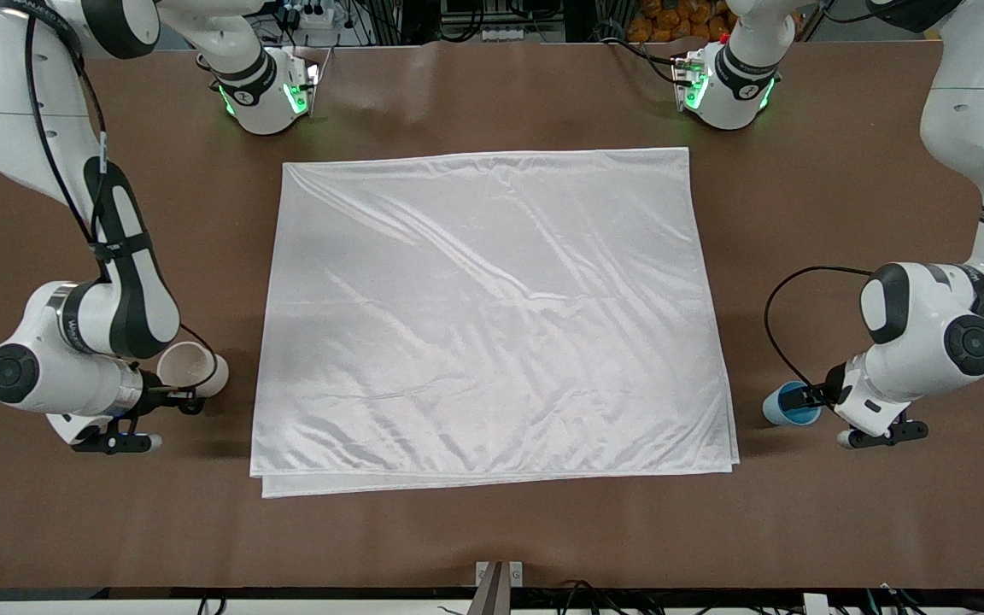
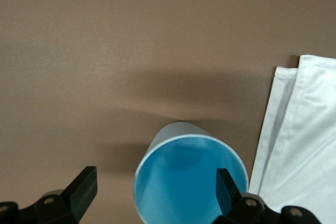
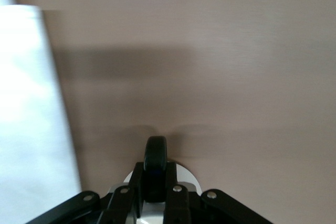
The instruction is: Place blue cup into white mug on cloth
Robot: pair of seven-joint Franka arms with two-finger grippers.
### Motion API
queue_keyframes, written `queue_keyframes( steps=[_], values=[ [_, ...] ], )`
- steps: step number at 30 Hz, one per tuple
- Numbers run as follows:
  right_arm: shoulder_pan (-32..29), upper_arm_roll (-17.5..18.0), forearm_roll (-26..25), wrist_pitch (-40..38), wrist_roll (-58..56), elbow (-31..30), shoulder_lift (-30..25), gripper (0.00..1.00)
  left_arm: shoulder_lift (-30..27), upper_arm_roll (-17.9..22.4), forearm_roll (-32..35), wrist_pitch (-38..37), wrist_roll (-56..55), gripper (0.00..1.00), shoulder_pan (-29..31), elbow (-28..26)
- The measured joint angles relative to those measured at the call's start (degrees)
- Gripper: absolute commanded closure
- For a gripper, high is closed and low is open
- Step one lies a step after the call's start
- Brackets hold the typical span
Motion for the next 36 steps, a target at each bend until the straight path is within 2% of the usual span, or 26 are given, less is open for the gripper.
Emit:
queue_keyframes(
  steps=[7, 15, 17, 20, 25, 28, 36],
  values=[
    [0.9, 2.2, 0.0, -1.0, 0.1, 0.7, -1.8, 1.0, 0.2, 0.0, 0.0, 0.3, 0.0, 0.39, 0.2, 0.0],
    [3.1, 2.6, 0.1, -1.8, 1.6, 0.7, -4.2, 1.0, 0.3, 0.0, 0.0, 0.5, 0.0, 0.62, 0.2, 0.0],
    [4.0, 2.6, 0.1, -1.8, 3.0, 0.7, -4.3, 1.0, 0.3, 0.0, 0.0, 0.7, 0.0, 0.74, 0.2, 0.0],
    [5.8, 2.6, 0.1, -1.8, 6.0, 0.8, -4.4, 1.0, 0.4, 0.0, 0.0, 0.8, 0.0, 0.83, 0.2, 0.0],
    [9.8, 2.6, 0.1, -1.8, 11.8, 1.2, -4.4, 1.0, 0.4, 0.0, 0.0, 0.8, 0.0, 0.89, 0.2, 0.0],
    [12.2, 2.6, 0.1, -1.8, 15.3, 1.8, -4.4, 1.0, 0.4, 0.0, 0.0, 0.9, 0.0, 1.0, 0.2, 0.0],
    [17.4, 2.6, 0.1, -1.9, 21.1, 2.9, -4.4, 1.0, 0.4, 0.0, 0.1, 0.9, 0.0, 1.0, 0.2, 0.0]
  ],
)
